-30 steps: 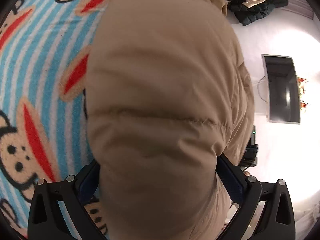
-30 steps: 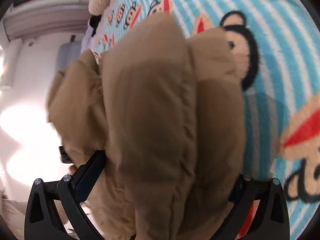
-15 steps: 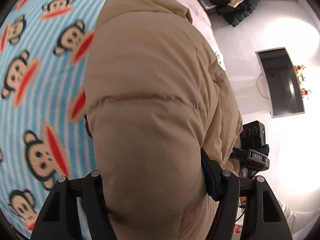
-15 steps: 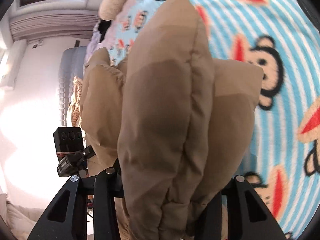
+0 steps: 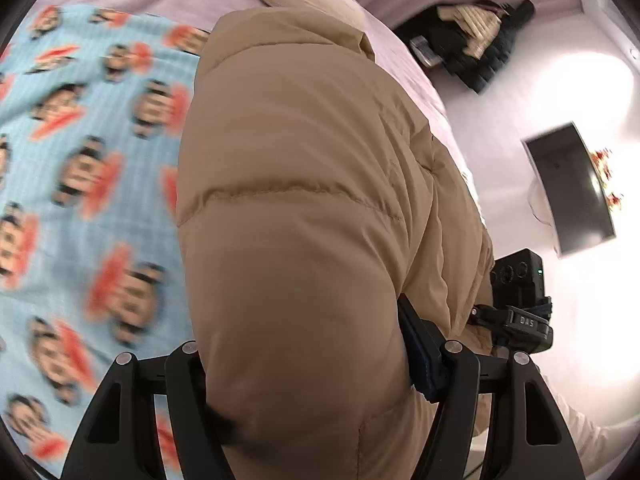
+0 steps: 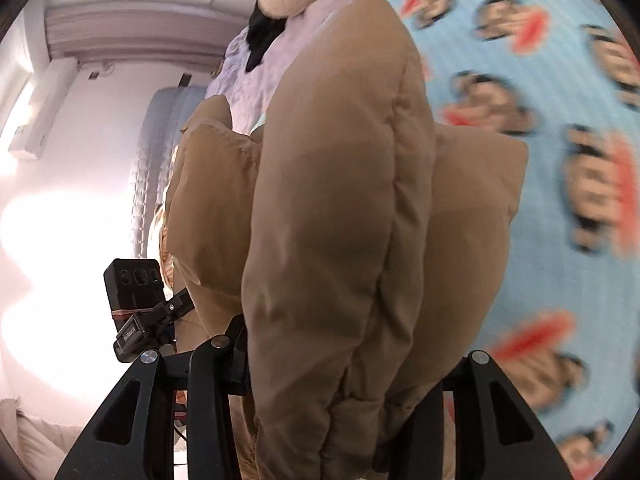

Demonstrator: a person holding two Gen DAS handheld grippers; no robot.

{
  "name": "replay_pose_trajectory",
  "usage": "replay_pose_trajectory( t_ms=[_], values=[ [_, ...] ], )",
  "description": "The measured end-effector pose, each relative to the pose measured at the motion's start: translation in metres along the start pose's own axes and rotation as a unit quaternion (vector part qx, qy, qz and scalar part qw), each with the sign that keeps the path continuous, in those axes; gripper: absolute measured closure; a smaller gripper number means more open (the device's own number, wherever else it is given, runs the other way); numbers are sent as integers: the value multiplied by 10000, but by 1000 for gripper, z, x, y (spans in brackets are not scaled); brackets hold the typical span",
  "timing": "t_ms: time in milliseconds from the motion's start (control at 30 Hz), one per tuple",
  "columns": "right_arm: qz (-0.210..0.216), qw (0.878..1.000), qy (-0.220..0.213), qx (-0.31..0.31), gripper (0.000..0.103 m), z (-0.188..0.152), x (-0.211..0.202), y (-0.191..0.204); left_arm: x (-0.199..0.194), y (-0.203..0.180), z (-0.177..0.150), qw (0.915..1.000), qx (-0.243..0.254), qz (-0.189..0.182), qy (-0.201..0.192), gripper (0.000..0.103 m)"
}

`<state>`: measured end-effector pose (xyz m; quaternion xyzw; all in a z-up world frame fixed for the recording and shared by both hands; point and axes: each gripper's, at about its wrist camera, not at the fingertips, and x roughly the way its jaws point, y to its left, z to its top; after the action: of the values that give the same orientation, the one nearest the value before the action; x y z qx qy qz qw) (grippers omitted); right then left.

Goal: Fold large clothes

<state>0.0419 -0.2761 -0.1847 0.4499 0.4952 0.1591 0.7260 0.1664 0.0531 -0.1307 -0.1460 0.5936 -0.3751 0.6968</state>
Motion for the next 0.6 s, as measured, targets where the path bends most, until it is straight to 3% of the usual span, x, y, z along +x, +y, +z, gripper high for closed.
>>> replay_pose_trajectory(
  t_ms=[133,167,300,400,500,600],
  values=[
    [-94,9997,191,-76,57,14,71,15,-7,69,14,9986,-287,423,-157,31],
    [-203,9995,230,-39,56,15,84,14,-3,87,16,9973,-403,599,-134,25],
    [-720,9965,337,240,41,19,118,20,-8,122,11,9934,-803,800,-198,22],
    [-1151,9927,302,185,39,11,97,39,-36,110,7,9905,-577,1149,-496,22],
    [-1684,9853,-204,-203,39,2,60,72,-67,99,21,9877,-236,1272,-882,22],
    [-1377,9868,-654,-549,44,-4,29,104,-79,96,54,9866,-2,1231,-1072,22]
  ],
)
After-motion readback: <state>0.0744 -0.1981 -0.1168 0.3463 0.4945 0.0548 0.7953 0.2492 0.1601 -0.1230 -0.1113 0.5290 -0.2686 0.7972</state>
